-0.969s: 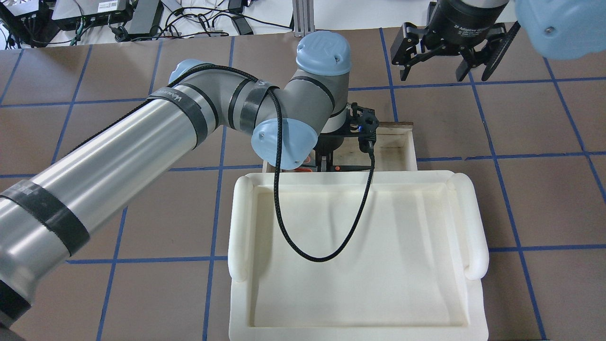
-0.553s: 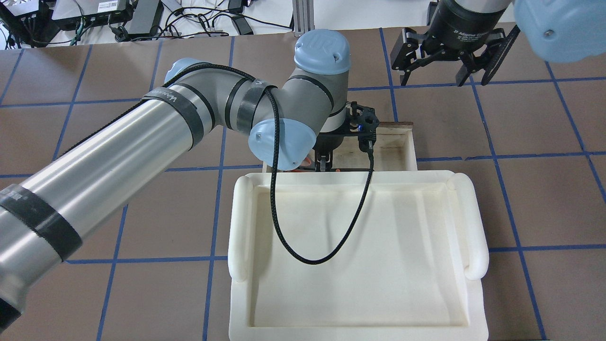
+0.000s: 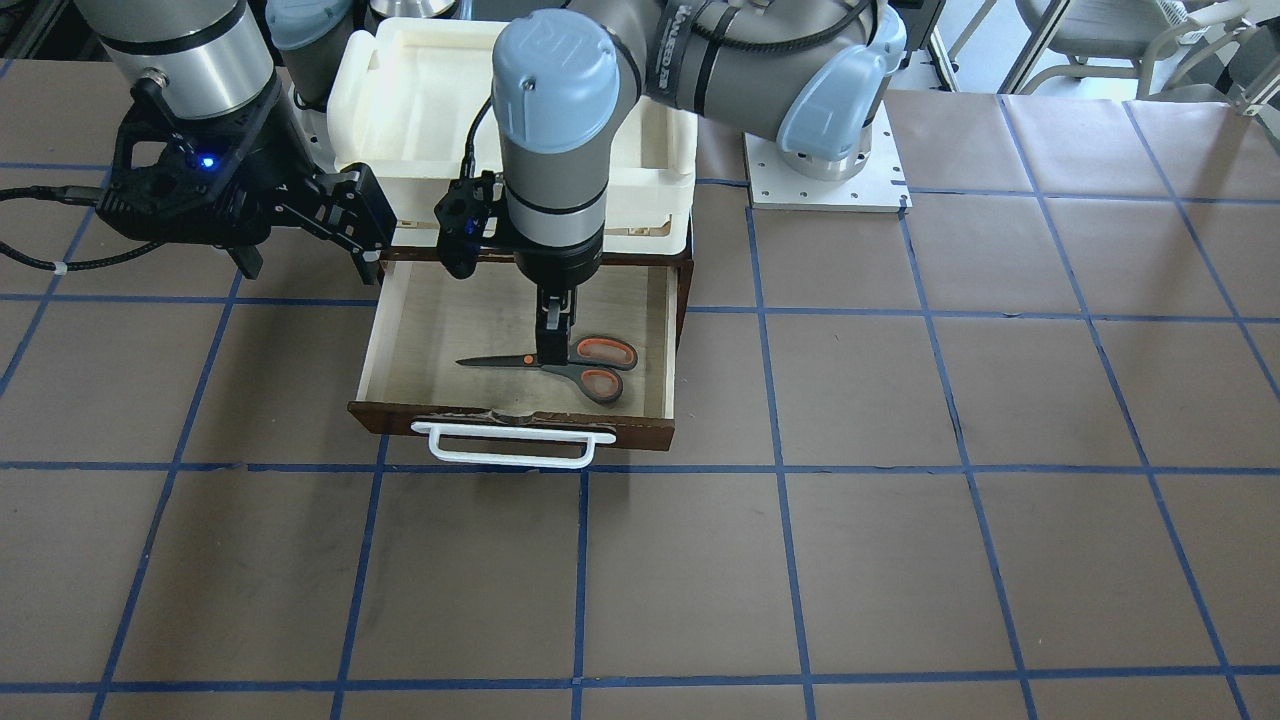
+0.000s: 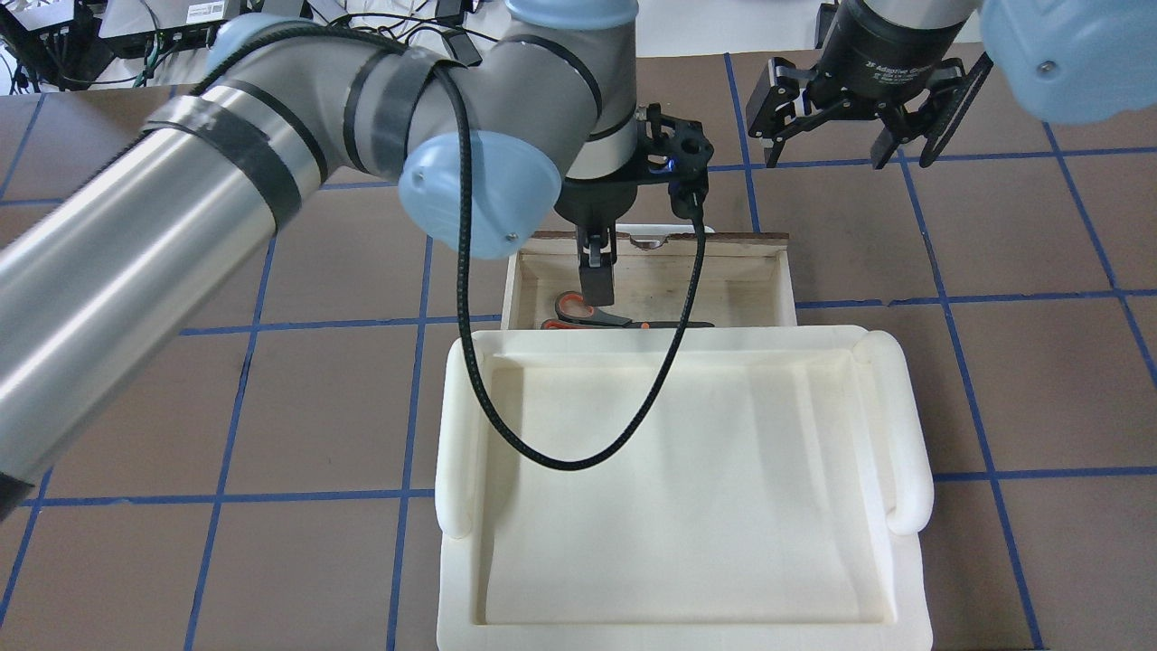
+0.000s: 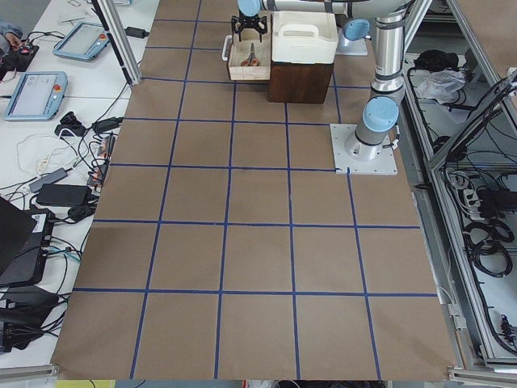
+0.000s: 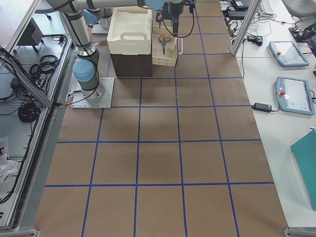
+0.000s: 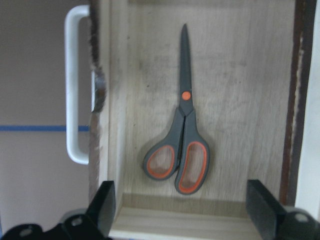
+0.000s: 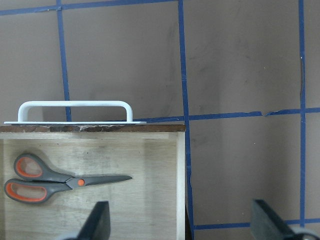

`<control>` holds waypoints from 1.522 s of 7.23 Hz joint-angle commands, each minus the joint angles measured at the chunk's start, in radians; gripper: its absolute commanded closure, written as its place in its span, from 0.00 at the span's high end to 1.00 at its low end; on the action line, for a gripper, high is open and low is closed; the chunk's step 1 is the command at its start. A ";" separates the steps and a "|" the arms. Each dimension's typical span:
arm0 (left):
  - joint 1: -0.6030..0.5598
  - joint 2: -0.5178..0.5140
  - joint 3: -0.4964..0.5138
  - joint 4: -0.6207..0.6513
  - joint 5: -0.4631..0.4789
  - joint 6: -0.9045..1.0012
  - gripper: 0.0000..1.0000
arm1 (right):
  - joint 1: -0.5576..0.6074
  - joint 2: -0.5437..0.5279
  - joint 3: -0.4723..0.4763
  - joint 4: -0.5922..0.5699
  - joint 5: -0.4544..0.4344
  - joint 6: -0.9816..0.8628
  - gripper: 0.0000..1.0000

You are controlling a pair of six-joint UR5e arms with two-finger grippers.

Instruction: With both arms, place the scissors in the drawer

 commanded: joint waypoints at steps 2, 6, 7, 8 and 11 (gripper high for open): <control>0.187 0.137 0.042 -0.098 -0.011 -0.232 0.99 | 0.002 -0.010 0.014 0.000 -0.042 0.000 1.00; 0.360 0.258 -0.085 -0.106 0.016 -0.833 1.00 | 0.006 -0.011 0.016 -0.003 -0.027 0.005 1.00; 0.355 0.292 -0.140 -0.110 0.060 -1.004 1.00 | 0.006 -0.011 0.017 -0.001 -0.039 0.005 1.00; 0.358 0.318 -0.184 -0.129 0.111 -1.069 1.00 | 0.006 -0.011 0.019 -0.001 -0.039 0.005 1.00; 0.355 0.355 -0.223 -0.140 0.105 -1.243 1.00 | 0.006 -0.014 0.022 -0.001 -0.038 0.012 1.00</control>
